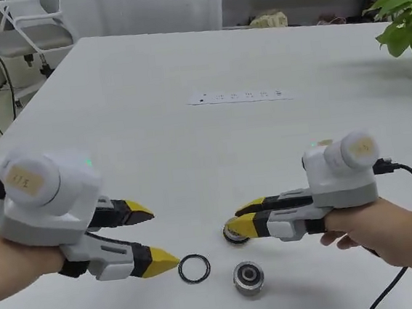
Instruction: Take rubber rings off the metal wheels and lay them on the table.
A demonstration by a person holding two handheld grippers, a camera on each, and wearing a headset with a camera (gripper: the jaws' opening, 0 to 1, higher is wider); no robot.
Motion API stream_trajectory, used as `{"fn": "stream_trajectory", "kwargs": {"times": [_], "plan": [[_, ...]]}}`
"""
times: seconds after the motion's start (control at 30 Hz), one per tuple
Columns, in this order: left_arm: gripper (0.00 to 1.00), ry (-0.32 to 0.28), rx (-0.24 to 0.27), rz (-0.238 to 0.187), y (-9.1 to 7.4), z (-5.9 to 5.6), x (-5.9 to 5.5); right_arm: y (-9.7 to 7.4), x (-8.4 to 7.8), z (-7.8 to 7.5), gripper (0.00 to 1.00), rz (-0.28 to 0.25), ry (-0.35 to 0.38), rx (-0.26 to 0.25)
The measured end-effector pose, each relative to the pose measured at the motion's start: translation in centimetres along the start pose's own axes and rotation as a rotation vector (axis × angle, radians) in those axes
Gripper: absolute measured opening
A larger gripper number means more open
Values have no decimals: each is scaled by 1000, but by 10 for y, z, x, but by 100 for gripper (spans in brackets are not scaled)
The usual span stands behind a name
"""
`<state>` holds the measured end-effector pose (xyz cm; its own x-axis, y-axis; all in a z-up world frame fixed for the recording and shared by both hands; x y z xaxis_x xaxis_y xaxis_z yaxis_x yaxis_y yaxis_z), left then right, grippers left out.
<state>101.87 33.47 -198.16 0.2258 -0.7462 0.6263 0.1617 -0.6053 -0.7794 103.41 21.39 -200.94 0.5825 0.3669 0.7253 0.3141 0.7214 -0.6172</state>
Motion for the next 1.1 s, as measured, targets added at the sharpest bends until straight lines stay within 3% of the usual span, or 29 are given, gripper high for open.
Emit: {"fn": "stream_trajectory", "kwargs": {"times": [0.37, 0.6, 1.1], "plan": [[45, 23, -3, -2, 11, 11, 22, -16, -1, -17, 20, -9, -24, -58], [44, 32, -10, 5, 20, 15, 28, -19, -10, -27, 23, 6, -36, -86], [42, 66, -42, 28, 50, 16, 36, -7, -33, -39, 22, 71, -47, -92]]}}
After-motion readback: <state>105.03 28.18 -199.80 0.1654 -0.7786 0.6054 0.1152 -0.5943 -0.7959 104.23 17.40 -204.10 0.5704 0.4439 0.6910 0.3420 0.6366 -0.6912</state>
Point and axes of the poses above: the centre of the closed fingertips' face, and the gripper's own axes: y roughly forward along the fingers, z roughly to its left, x roughly out of its top, the point moved 2 cm from there along -y, roughly backward along the fingers, and after that the axes turned 13 degrees about z, right-handed, at the moved point
